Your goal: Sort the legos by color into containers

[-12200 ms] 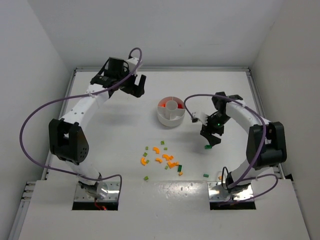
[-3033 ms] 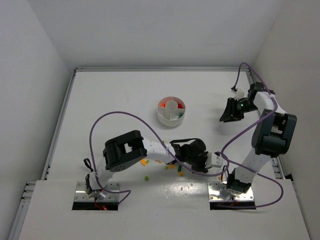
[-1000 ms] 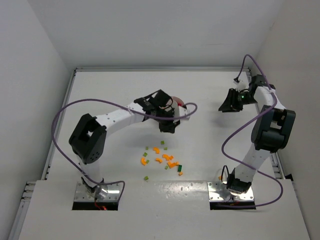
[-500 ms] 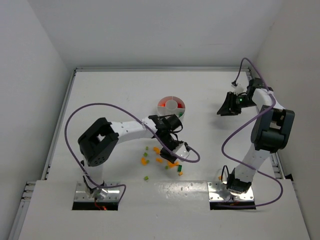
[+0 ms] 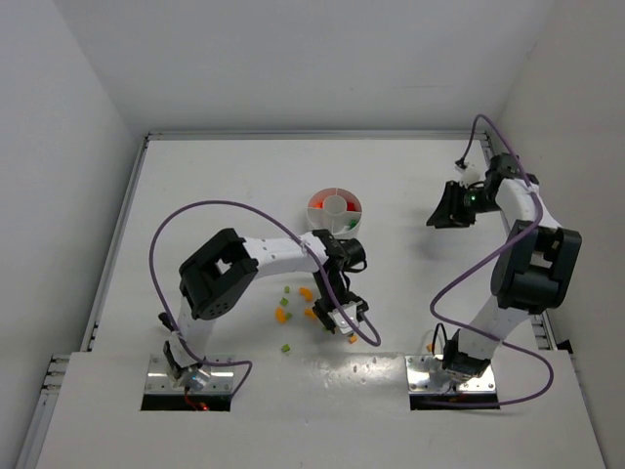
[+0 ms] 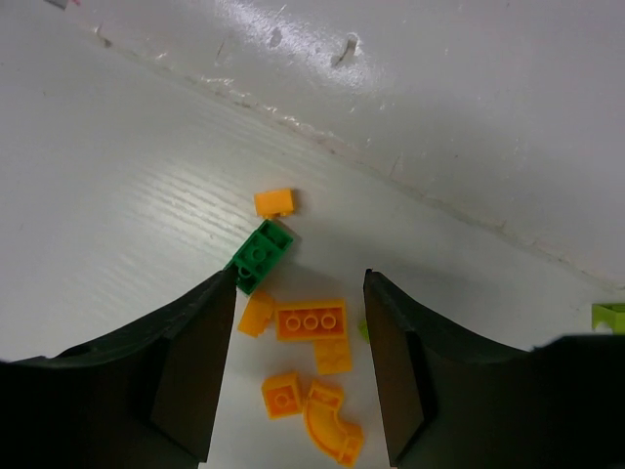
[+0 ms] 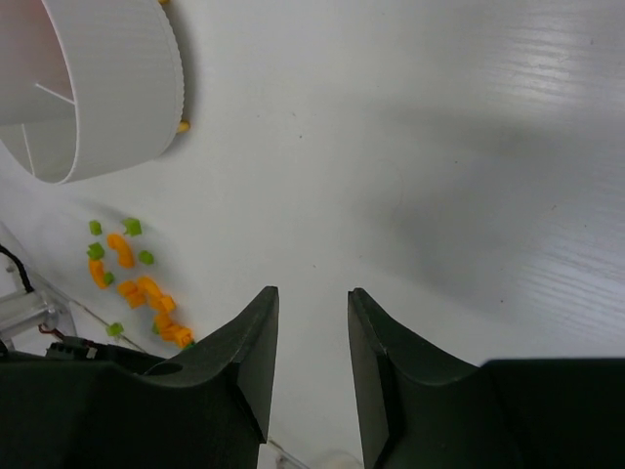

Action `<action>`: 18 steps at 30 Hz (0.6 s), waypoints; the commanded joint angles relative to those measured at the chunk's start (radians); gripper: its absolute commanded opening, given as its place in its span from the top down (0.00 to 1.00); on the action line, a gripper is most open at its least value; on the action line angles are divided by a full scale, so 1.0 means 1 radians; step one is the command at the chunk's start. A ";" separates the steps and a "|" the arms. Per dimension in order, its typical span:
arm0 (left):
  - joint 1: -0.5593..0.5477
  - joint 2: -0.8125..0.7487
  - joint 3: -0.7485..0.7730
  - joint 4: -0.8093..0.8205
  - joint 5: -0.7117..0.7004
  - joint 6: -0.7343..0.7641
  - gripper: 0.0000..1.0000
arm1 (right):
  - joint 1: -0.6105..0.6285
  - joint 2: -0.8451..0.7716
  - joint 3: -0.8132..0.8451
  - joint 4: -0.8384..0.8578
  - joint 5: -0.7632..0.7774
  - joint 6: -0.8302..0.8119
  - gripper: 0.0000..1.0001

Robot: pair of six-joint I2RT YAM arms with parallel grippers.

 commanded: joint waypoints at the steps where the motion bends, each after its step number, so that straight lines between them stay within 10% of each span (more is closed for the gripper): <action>1: -0.025 -0.006 -0.004 -0.036 0.066 0.073 0.39 | -0.004 -0.075 -0.015 0.020 0.007 -0.013 0.65; 18: -0.045 0.054 0.005 0.029 0.014 0.054 0.38 | -0.004 -0.145 -0.064 0.042 0.047 -0.004 0.37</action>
